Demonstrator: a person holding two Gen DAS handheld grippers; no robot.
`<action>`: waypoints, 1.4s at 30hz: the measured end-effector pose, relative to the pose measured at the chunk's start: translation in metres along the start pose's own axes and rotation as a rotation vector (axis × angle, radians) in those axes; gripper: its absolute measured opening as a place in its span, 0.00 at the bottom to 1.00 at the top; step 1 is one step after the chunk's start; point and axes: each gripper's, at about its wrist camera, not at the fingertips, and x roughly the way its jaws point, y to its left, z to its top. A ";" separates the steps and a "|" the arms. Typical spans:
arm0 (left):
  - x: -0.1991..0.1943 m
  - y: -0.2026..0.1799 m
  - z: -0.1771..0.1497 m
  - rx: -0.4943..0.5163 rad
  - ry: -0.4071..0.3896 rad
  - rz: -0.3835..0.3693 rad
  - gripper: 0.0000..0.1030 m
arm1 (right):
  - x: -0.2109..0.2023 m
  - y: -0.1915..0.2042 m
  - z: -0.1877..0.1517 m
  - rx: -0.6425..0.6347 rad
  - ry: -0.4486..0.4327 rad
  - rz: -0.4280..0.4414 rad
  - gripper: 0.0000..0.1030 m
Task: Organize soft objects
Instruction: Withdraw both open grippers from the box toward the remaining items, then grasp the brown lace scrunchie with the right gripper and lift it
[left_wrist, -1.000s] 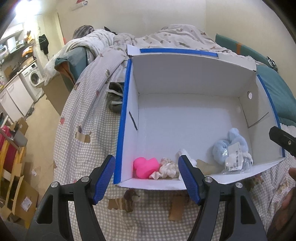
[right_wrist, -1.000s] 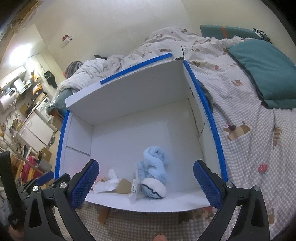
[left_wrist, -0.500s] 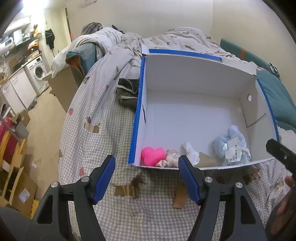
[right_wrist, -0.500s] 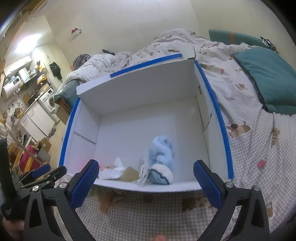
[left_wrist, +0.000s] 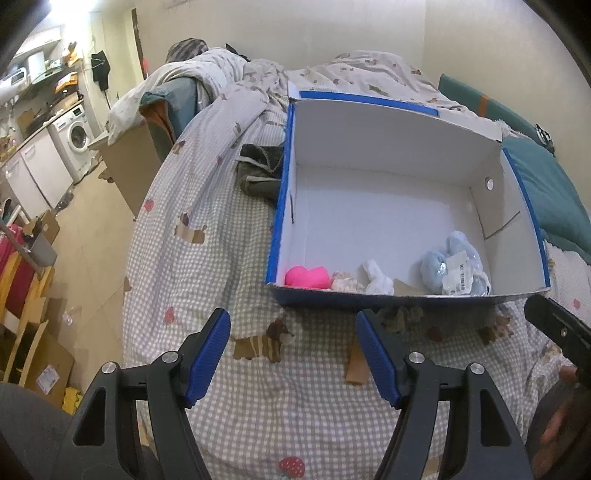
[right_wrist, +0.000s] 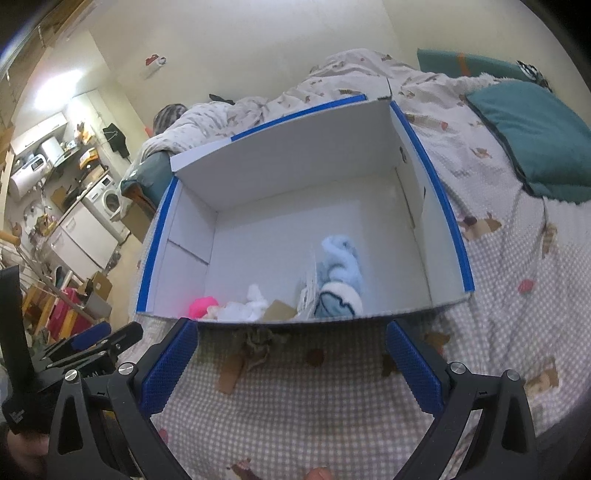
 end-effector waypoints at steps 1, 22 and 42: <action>-0.001 0.001 -0.001 -0.003 0.001 0.005 0.66 | -0.001 0.000 -0.002 0.000 0.003 0.001 1.00; 0.033 0.043 -0.014 -0.208 0.180 0.022 0.66 | 0.079 0.028 -0.041 -0.149 0.334 -0.019 0.87; 0.066 0.027 -0.012 -0.185 0.263 0.015 0.66 | 0.150 0.054 -0.026 -0.195 0.303 -0.138 0.16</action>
